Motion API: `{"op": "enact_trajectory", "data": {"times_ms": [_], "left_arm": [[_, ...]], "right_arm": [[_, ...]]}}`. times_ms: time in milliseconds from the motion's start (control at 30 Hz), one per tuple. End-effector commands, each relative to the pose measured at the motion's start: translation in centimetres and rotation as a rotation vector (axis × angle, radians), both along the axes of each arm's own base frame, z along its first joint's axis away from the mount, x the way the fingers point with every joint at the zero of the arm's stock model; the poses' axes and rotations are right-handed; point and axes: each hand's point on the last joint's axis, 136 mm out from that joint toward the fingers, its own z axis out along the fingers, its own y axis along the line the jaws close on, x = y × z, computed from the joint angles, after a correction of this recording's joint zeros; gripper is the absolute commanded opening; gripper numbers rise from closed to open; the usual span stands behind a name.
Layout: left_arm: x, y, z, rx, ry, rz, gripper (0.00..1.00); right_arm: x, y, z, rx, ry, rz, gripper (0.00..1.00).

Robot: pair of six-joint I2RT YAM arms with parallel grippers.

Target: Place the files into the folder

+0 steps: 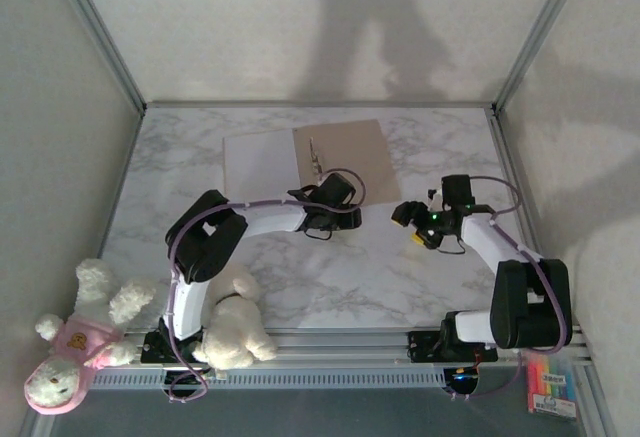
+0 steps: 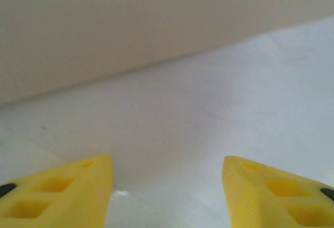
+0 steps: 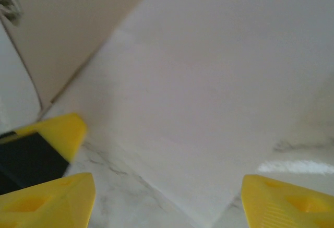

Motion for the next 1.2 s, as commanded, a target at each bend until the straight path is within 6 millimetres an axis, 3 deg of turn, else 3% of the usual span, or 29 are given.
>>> {"op": "enact_trajectory", "data": {"times_ms": [0,133,300,433,633,867,1167], "left_arm": [[0.8,-1.1,2.7,-0.035,-0.053,-0.046,0.58],[3.3,-0.1,3.9,0.0,-0.092,-0.026,0.6],[7.1,-0.9,4.7,-0.017,-0.131,-0.018,0.6],[10.3,-1.1,3.8,-0.014,-0.134,0.001,0.6],[13.2,-1.8,2.2,-0.016,-0.121,0.007,0.59],[14.5,0.7,-0.3,0.023,-0.081,0.069,0.58],[14.3,4.5,0.1,0.067,-0.075,0.113,0.59]], "right_arm": [[2.0,0.7,1.6,0.038,-0.059,0.03,0.74],[4.4,1.5,2.4,0.058,-0.088,0.048,0.74],[8.2,2.3,1.9,0.072,-0.107,0.058,0.72],[11.0,2.4,1.1,0.063,-0.118,0.044,0.71],[13.0,2.2,-1.2,0.052,-0.075,0.011,0.71],[12.4,1.7,-3.9,0.027,-0.016,-0.018,0.71],[9.2,0.6,-5.5,-0.017,0.049,-0.058,0.71]]}}
